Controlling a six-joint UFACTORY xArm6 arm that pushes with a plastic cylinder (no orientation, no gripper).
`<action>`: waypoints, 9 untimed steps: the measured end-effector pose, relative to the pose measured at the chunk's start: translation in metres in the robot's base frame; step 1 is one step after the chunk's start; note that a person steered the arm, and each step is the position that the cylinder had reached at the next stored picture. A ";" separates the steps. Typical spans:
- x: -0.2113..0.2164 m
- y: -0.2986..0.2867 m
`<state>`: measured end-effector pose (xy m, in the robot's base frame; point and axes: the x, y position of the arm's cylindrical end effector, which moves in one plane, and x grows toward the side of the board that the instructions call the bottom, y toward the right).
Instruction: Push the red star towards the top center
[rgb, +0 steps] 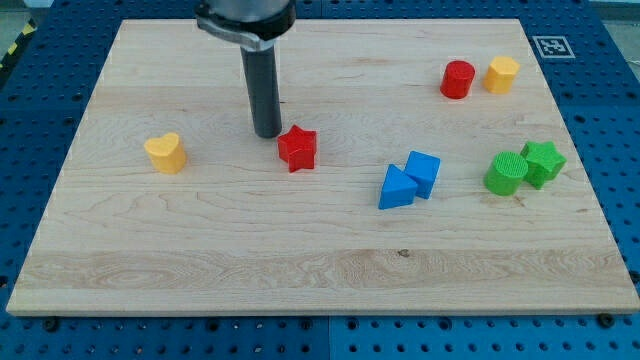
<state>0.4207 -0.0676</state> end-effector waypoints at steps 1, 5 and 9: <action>0.041 0.000; -0.045 0.036; -0.086 0.110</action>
